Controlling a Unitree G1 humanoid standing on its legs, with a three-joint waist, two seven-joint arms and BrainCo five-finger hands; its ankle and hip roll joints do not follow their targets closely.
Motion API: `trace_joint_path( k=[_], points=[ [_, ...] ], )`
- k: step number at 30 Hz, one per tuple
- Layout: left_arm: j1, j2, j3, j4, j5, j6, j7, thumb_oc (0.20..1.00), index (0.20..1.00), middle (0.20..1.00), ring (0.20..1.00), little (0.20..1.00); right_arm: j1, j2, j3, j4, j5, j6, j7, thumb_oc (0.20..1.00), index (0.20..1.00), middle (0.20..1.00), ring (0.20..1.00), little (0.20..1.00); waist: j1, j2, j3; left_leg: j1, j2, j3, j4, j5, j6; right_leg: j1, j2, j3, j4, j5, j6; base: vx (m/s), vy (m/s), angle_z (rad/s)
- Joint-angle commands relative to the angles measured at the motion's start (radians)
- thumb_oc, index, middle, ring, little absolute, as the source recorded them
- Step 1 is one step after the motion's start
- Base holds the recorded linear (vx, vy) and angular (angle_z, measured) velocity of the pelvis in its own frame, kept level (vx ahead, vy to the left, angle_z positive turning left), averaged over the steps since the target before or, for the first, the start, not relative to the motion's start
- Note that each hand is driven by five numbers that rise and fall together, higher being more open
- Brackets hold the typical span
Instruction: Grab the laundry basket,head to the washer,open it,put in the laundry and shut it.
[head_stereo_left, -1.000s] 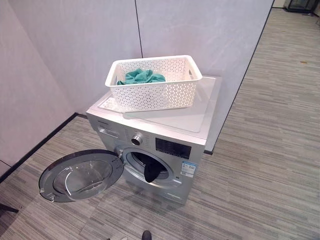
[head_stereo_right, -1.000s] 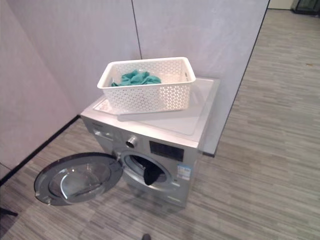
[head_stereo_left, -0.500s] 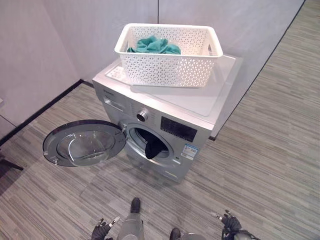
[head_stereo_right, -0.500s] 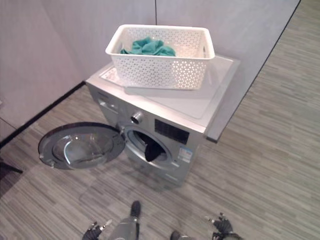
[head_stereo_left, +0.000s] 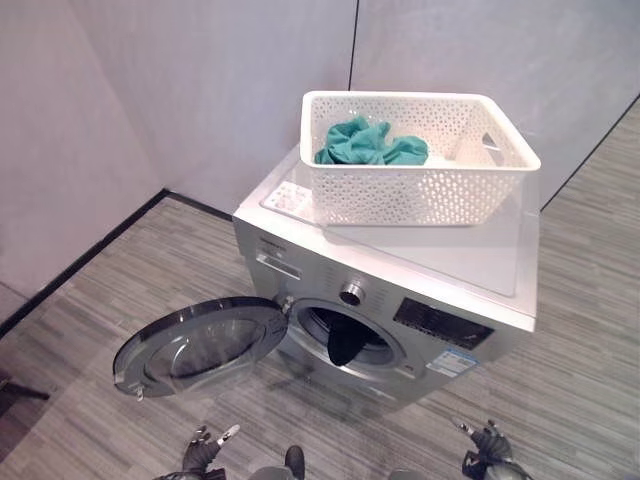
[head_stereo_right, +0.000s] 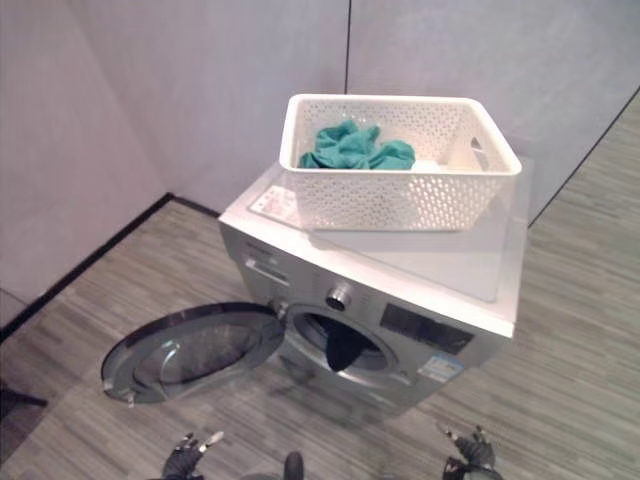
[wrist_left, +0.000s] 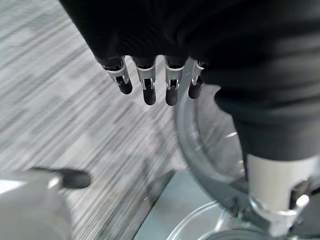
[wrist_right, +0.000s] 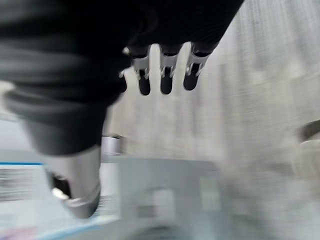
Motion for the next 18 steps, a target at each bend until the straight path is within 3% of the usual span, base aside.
trace_joint_path(
  k=[1,3,4,7,8,11,13,15,16,18],
  points=[
    [0.012,0.007,0.030,-0.020,0.007,-0.015,0.016,1.000,1.000,1.000,1.000,1.000,-0.027,-0.097,-0.144,-0.170,0.114,-0.169,-0.158,1.000,1.000,1.000,1.000,1.000,-0.035,-0.002,0.030,-0.017,0.034,-0.081,0.032,-0.049,-0.045,0.073,0.081,0.008,-0.337,0.169,0.024,0.28,0.001,0.10],
    [0.008,-0.001,0.045,-0.003,0.008,-0.010,0.028,1.000,1.000,1.000,1.000,1.000,-0.032,-0.103,-0.220,-0.312,0.113,-0.227,-0.231,1.000,1.000,1.000,1.000,1.000,-0.059,-0.002,0.030,0.015,0.027,-0.100,0.022,-0.065,-0.046,0.034,0.090,0.046,-0.415,0.206,0.047,0.26,-0.019,0.44],
    [-0.001,-0.008,0.050,-0.007,0.018,-0.009,0.037,1.000,1.000,1.000,1.000,1.000,-0.041,-0.138,-0.271,-0.444,0.017,-0.242,-0.322,1.000,1.000,1.000,1.000,1.000,-0.075,-0.004,0.029,0.045,0.019,-0.118,0.017,-0.081,-0.046,0.002,0.099,0.087,-0.458,0.242,0.064,0.20,-0.015,0.39],
    [-0.006,-0.011,0.051,-0.007,0.026,-0.009,0.041,1.000,1.000,1.000,1.000,1.000,-0.038,-0.150,-0.295,-0.527,-0.044,-0.229,-0.365,1.000,1.000,1.000,1.000,1.000,-0.080,-0.004,0.032,0.058,0.013,-0.126,0.016,-0.088,-0.046,0.013,0.103,0.101,-0.475,0.247,0.064,0.14,-0.020,0.21],
    [0.000,-0.019,0.051,-0.014,0.052,0.002,0.052,1.000,1.000,1.000,1.000,1.000,-0.059,-0.189,-0.359,-0.695,-0.202,-0.225,-0.490,1.000,1.000,1.000,1.000,1.000,-0.075,-0.017,0.018,0.077,-0.005,-0.156,0.015,-0.101,-0.048,0.045,0.100,0.123,-0.485,0.250,0.055,0.14,-0.046,0.37],
    [0.008,-0.034,0.051,0.001,0.083,0.024,0.057,1.000,1.000,1.000,1.000,1.000,-0.103,-0.236,-0.436,-0.965,-0.398,-0.184,-0.577,1.000,1.000,1.000,1.000,1.000,-0.072,-0.025,-0.027,0.092,0.008,-0.188,-0.010,-0.091,-0.061,0.070,0.106,0.115,-0.491,0.251,0.044,0.18,-0.098,0.48],
    [0.017,-0.036,0.058,0.002,0.094,0.032,0.052,1.000,1.000,1.000,1.000,1.000,-0.154,-0.306,-0.449,-1.105,-0.499,-0.149,-0.558,1.000,1.000,1.000,1.000,1.000,-0.069,-0.027,-0.056,0.108,0.027,-0.201,-0.037,-0.086,-0.070,0.094,0.111,0.093,-0.508,0.244,0.039,0.17,-0.101,0.43],
    [0.027,-0.033,0.050,-0.004,0.118,0.034,0.038,1.000,1.000,1.000,1.000,1.000,-0.234,-0.436,-0.426,-1.167,-0.597,-0.094,-0.511,1.000,1.000,1.000,1.000,1.000,-0.057,-0.034,-0.077,0.121,0.041,-0.215,-0.055,-0.082,-0.079,0.121,0.120,0.073,-0.528,0.235,0.032,0.12,-0.078,0.26],
    [0.027,-0.034,0.051,-0.004,0.118,0.034,0.038,1.000,1.000,1.000,1.000,1.000,-0.235,-0.436,-0.425,-1.167,-0.597,-0.094,-0.512,1.000,1.000,1.000,1.000,1.000,-0.058,-0.033,-0.077,0.121,0.042,-0.216,-0.055,-0.082,-0.079,0.122,0.120,0.073,-0.528,0.235,0.032,0.06,-0.058,0.30],
    [0.028,-0.027,0.044,0.003,0.133,0.035,0.029,1.000,1.000,1.000,1.000,1.000,-0.312,-0.537,-0.349,-1.156,-0.600,-0.064,-0.436,1.000,1.000,1.000,1.000,1.000,-0.043,-0.048,-0.084,0.124,0.055,-0.222,-0.062,-0.075,-0.088,0.139,0.126,0.062,-0.540,0.228,0.025,0.04,-0.083,0.24]
  ],
)
